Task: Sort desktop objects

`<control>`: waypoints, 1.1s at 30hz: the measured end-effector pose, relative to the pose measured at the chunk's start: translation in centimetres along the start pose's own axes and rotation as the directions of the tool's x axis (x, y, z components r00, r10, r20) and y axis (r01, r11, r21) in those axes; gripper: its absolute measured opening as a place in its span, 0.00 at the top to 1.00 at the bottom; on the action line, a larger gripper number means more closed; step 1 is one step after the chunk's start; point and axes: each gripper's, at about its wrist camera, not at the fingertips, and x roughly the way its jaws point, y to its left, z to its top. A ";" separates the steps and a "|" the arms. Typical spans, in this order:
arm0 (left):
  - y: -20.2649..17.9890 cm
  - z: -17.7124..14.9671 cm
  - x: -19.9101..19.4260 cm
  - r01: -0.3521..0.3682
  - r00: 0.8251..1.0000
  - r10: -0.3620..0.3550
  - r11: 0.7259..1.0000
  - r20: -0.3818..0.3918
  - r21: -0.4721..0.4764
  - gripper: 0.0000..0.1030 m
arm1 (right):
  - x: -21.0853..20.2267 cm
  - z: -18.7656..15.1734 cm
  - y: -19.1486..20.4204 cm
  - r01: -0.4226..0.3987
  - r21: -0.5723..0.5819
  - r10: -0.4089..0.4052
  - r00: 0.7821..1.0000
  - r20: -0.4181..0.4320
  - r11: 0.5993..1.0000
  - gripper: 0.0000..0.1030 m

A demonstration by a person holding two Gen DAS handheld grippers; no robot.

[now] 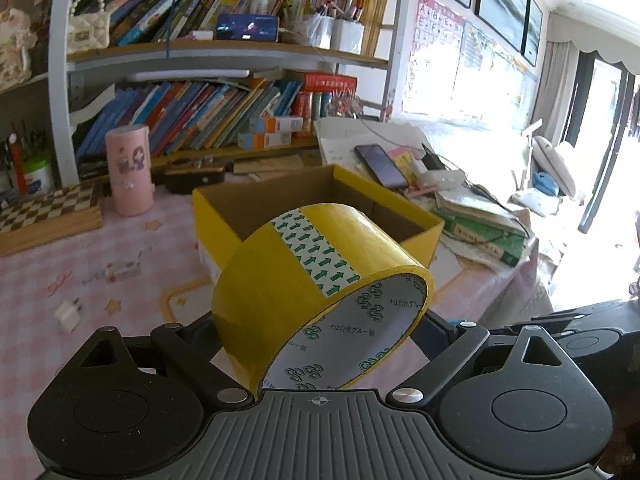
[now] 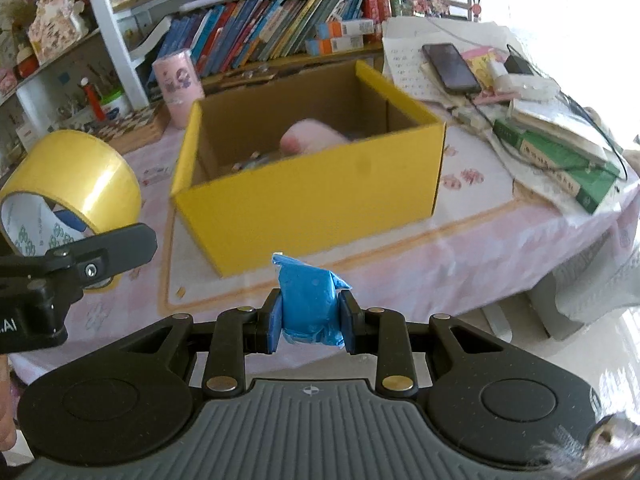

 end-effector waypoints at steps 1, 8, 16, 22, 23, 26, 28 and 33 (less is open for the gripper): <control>-0.3 0.4 0.4 -0.006 1.000 0.006 1.000 0.009 0.002 0.07 | 0.1 0.6 -0.5 -0.004 -0.003 0.004 1.000 0.011 1.000 0.74; -2.1 3.7 3.3 -0.069 0.995 0.067 0.997 0.073 0.024 0.07 | 1.0 5.1 -3.3 -0.045 -0.053 0.049 0.994 0.096 0.998 0.74; -2.6 6.5 7.6 -0.161 0.982 0.161 0.987 0.103 -0.003 0.07 | 3.1 10.7 -5.6 -0.077 -0.139 0.102 0.978 0.180 0.987 0.74; -3.3 7.0 11.1 -0.255 0.966 0.252 0.966 0.062 0.047 0.07 | 5.9 13.3 -7.0 -0.110 -0.177 0.138 0.978 0.158 0.978 0.74; -3.4 7.0 11.5 -0.260 0.965 0.258 0.964 0.053 0.051 0.07 | 6.4 13.7 -7.2 -0.113 -0.186 0.142 0.978 0.151 0.976 0.74; -3.5 6.8 12.7 -0.269 0.963 0.268 0.962 0.018 0.053 0.07 | 7.4 14.1 -7.4 -0.132 -0.211 0.161 0.979 0.127 0.969 0.74; -3.6 6.6 13.5 -0.280 0.960 0.280 0.958 -0.005 0.060 0.07 | 8.1 14.2 -7.4 -0.144 -0.232 0.173 0.979 0.106 0.962 0.74; -3.5 6.2 15.1 -0.302 0.950 0.307 0.950 -0.057 0.084 0.07 | 10.0 14.1 -7.3 -0.175 -0.260 0.195 0.979 0.052 0.950 0.74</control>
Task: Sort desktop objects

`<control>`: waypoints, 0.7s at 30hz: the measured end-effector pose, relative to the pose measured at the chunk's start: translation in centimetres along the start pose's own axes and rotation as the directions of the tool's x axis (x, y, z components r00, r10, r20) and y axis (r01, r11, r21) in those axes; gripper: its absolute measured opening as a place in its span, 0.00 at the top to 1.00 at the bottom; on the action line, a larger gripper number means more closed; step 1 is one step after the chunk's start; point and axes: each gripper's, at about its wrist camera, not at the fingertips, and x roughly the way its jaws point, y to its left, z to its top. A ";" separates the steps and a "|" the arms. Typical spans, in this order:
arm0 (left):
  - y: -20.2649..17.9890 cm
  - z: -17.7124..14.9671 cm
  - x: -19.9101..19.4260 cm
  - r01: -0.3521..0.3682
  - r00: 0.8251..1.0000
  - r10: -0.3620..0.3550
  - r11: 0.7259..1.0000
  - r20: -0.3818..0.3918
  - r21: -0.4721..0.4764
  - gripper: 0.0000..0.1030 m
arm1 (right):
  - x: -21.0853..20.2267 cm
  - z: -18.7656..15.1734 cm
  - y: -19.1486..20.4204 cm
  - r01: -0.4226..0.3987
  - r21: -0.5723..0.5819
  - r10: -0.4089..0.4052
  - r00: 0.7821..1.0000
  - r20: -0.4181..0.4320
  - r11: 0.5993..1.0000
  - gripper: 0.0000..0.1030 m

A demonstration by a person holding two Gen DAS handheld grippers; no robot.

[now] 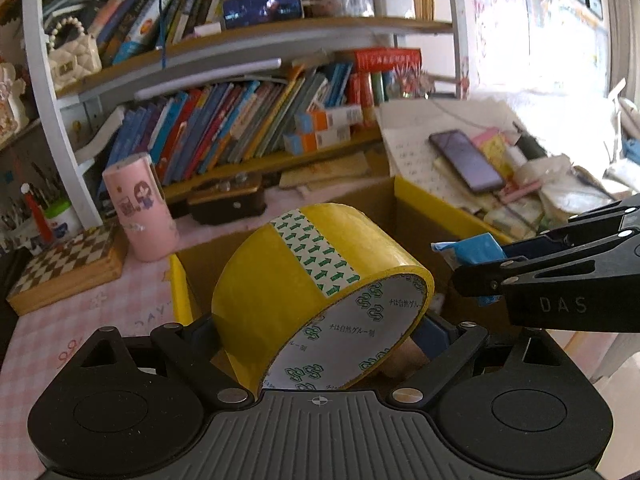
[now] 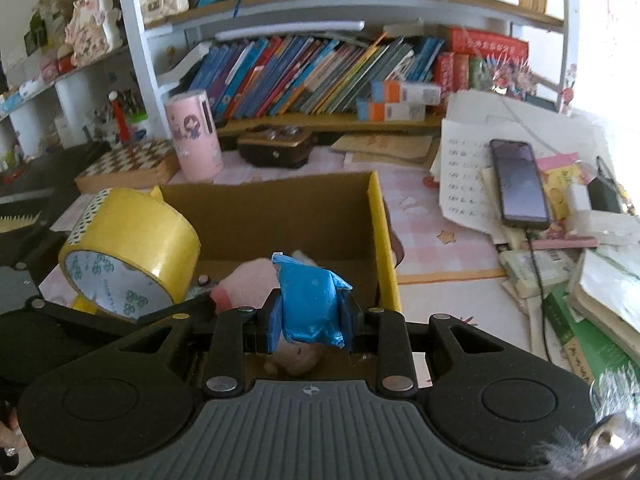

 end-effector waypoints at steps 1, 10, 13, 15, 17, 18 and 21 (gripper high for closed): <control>0.0 0.0 0.2 -0.002 1.000 0.002 1.000 -0.009 0.001 0.07 | 0.4 0.0 -0.1 -0.006 0.000 0.006 1.000 -0.010 1.000 0.74; -0.5 -0.6 1.6 0.002 0.998 -0.001 1.000 -0.067 0.014 0.06 | 2.1 -0.4 -0.8 -0.032 -0.013 0.031 0.997 -0.068 0.999 0.74; -0.5 -0.7 1.9 0.005 0.997 -0.005 1.000 -0.078 0.005 0.06 | 2.3 -0.4 -0.7 -0.034 -0.035 0.032 0.997 -0.067 0.999 0.74; -0.3 -0.7 2.0 0.011 0.996 -0.011 1.000 -0.084 -0.009 0.06 | 2.4 -0.4 -0.5 -0.038 -0.053 0.034 0.997 -0.069 0.998 0.74; -0.2 -0.8 2.2 0.014 0.996 -0.016 1.000 -0.091 -0.024 0.06 | 2.5 -0.4 -0.3 -0.040 -0.080 0.034 0.997 -0.072 0.996 0.74; -0.1 -0.8 2.3 0.017 0.995 -0.021 0.999 -0.096 -0.034 0.06 | 2.6 -0.4 -0.3 -0.041 -0.083 0.035 0.997 -0.071 0.996 0.74; 0.2 -0.9 2.5 0.029 0.993 -0.036 0.997 -0.115 -0.067 0.06 | 2.7 -0.3 -0.4 -0.049 -0.093 0.042 0.996 -0.075 0.994 0.74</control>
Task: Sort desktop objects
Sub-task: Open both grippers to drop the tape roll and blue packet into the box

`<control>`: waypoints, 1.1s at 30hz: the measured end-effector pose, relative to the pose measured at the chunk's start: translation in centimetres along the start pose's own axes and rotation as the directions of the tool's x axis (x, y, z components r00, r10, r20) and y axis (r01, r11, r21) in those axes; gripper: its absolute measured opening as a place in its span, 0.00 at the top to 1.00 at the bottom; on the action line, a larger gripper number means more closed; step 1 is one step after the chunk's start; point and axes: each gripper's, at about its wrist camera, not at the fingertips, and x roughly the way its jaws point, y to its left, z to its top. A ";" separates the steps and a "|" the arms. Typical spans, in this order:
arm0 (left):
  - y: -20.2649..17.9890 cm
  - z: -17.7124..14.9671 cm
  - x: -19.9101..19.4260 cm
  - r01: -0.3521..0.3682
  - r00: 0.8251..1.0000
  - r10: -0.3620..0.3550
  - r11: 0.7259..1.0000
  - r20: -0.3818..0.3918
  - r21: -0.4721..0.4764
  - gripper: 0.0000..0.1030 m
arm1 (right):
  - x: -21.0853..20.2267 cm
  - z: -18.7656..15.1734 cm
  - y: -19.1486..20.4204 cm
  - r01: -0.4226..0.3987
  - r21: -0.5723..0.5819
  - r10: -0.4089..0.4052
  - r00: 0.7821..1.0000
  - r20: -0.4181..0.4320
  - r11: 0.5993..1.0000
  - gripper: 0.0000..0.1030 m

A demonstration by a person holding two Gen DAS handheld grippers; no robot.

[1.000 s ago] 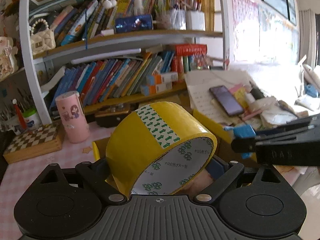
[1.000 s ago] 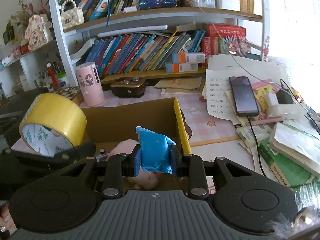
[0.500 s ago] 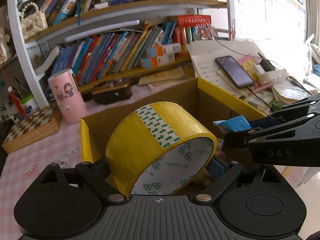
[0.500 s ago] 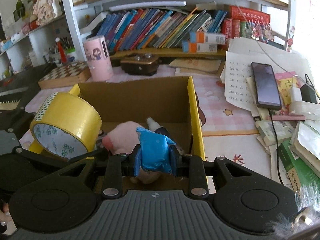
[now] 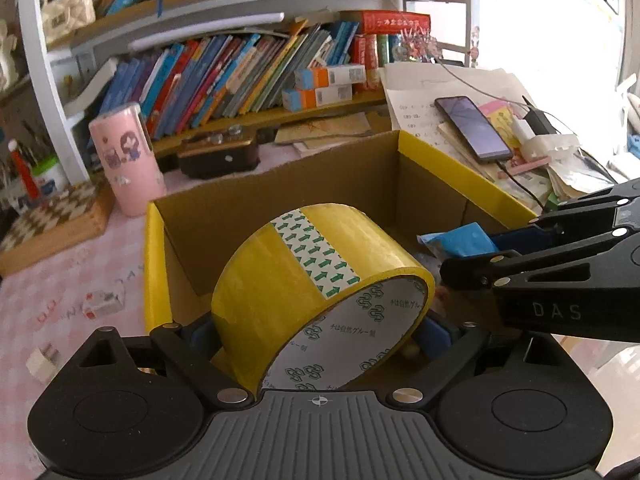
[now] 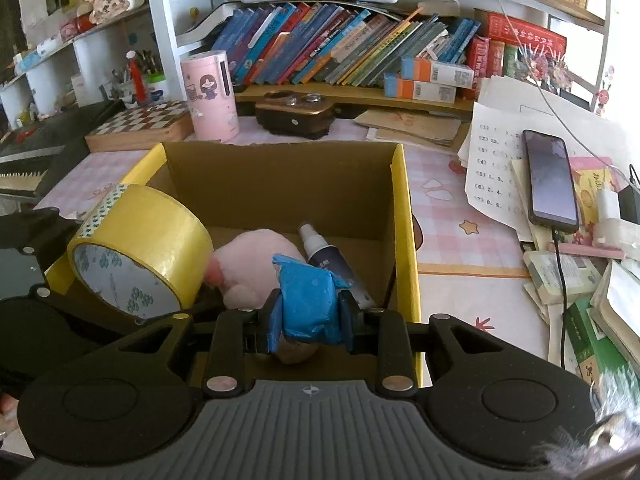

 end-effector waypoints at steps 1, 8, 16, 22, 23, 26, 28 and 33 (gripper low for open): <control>0.1 0.0 0.1 0.006 1.000 -0.006 1.000 -0.010 -0.012 0.06 | 0.0 0.0 0.0 -0.001 -0.004 0.001 1.000 0.000 1.000 0.74; -0.1 -0.1 -0.3 -0.020 1.000 0.020 1.000 0.010 0.002 0.05 | 0.1 0.1 0.0 -0.004 0.004 0.004 1.000 0.001 1.000 0.74; -0.6 -0.2 -2.0 -0.047 0.996 0.045 0.998 0.076 0.030 0.04 | 0.1 0.1 -0.2 -0.009 0.012 0.009 1.000 0.001 1.000 0.74; -0.5 -0.7 -3.7 -0.080 0.990 0.073 0.995 0.120 0.053 0.03 | 0.0 0.1 0.0 -0.012 0.037 0.011 1.000 0.007 0.999 0.60; -0.4 -0.8 -3.9 -0.083 0.989 0.076 0.995 0.124 0.053 0.03 | -0.2 0.1 0.0 -0.014 0.042 0.013 1.000 0.012 0.999 0.53; -0.1 -0.9 -4.6 -0.090 0.987 0.083 0.995 0.137 0.043 0.03 | -0.6 0.1 0.3 -0.011 0.047 0.010 1.000 0.023 0.999 0.52; 0.1 -1.1 -5.1 -0.086 0.986 0.080 0.996 0.145 0.036 0.03 | -1.0 0.0 0.4 -0.004 0.051 0.003 1.000 0.029 0.999 0.52; 0.5 -1.6 -6.3 -0.092 0.981 0.089 0.996 0.172 0.008 0.03 | -2.6 -0.8 0.8 0.032 0.081 -0.037 0.998 0.059 0.996 0.49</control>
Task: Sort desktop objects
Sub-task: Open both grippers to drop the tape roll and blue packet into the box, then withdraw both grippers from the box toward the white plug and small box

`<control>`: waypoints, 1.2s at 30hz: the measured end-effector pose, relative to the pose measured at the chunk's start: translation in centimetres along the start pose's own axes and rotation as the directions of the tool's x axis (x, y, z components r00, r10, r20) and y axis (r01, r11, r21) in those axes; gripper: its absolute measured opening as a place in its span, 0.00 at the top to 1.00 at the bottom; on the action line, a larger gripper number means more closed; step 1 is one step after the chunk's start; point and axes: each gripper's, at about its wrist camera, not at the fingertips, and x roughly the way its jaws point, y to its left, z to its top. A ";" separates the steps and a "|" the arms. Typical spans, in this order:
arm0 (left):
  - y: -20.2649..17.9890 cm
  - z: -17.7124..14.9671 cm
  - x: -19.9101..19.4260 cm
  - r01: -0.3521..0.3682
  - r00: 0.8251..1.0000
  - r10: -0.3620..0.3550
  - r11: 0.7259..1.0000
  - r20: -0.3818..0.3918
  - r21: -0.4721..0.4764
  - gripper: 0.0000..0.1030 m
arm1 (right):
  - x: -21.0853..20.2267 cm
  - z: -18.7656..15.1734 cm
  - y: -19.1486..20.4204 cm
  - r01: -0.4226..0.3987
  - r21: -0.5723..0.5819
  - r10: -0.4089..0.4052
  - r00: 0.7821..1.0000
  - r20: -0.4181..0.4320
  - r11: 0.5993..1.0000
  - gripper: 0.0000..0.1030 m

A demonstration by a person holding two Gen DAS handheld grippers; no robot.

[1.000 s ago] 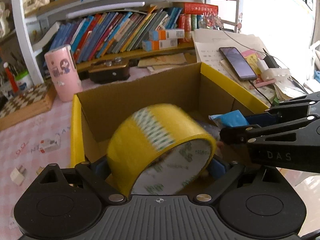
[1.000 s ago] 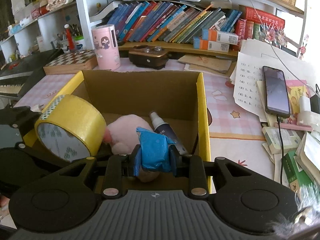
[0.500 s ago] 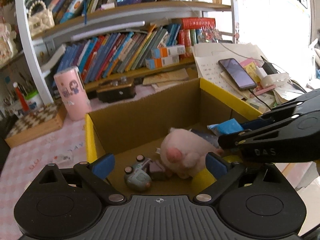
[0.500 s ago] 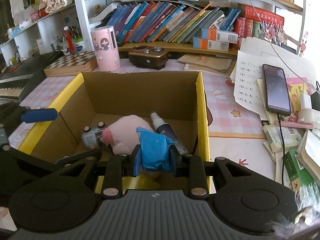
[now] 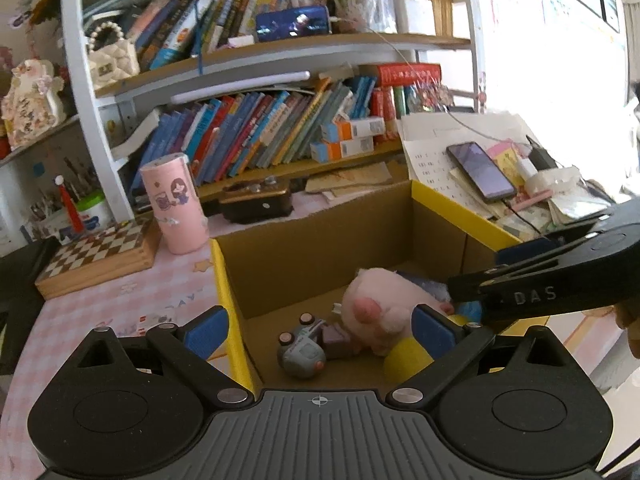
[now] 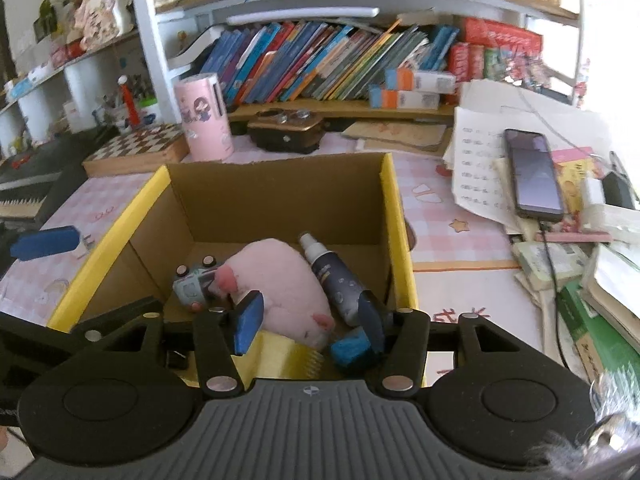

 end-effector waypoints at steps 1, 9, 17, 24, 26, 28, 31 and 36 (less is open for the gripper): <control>0.2 -0.1 -0.3 -0.005 1.000 0.005 1.000 0.008 -0.007 0.03 | -0.4 -0.1 0.1 0.014 0.007 -0.014 1.000 0.010 1.000 0.48; 2.1 -1.0 -2.9 -0.020 0.998 0.025 0.997 0.058 -0.080 0.03 | -3.2 -1.7 0.2 0.097 0.069 -0.101 0.993 0.054 0.993 0.48; 3.2 -2.7 -4.6 0.033 0.997 -0.028 0.997 0.065 -0.073 0.03 | -5.5 -4.3 2.2 0.177 0.111 -0.184 0.981 0.059 0.978 0.47; 4.6 -4.7 -6.9 0.067 0.996 -0.063 0.996 0.063 -0.060 0.03 | -6.9 -7.1 5.5 0.205 0.134 -0.208 0.978 0.013 0.970 0.47; 5.2 -5.4 -7.6 0.064 0.996 -0.060 0.996 0.060 -0.061 0.03 | -7.3 -7.6 6.7 0.206 0.133 -0.209 0.978 0.008 0.969 0.47; 5.9 -6.3 -8.4 0.056 0.997 -0.052 0.996 0.057 -0.064 0.03 | -7.6 -8.1 8.2 0.207 0.121 -0.209 0.978 0.003 0.971 0.47; 6.8 -7.5 -9.5 0.038 0.998 -0.035 0.997 0.045 -0.062 0.03 | -8.1 -8.9 10.2 0.203 0.105 -0.204 0.979 -0.002 0.973 0.47; 8.4 -9.4 -11.0 0.029 1.000 -0.029 0.998 0.005 -0.061 0.03 | -8.9 -10.5 13.5 0.194 0.088 -0.194 0.981 -0.012 0.977 0.47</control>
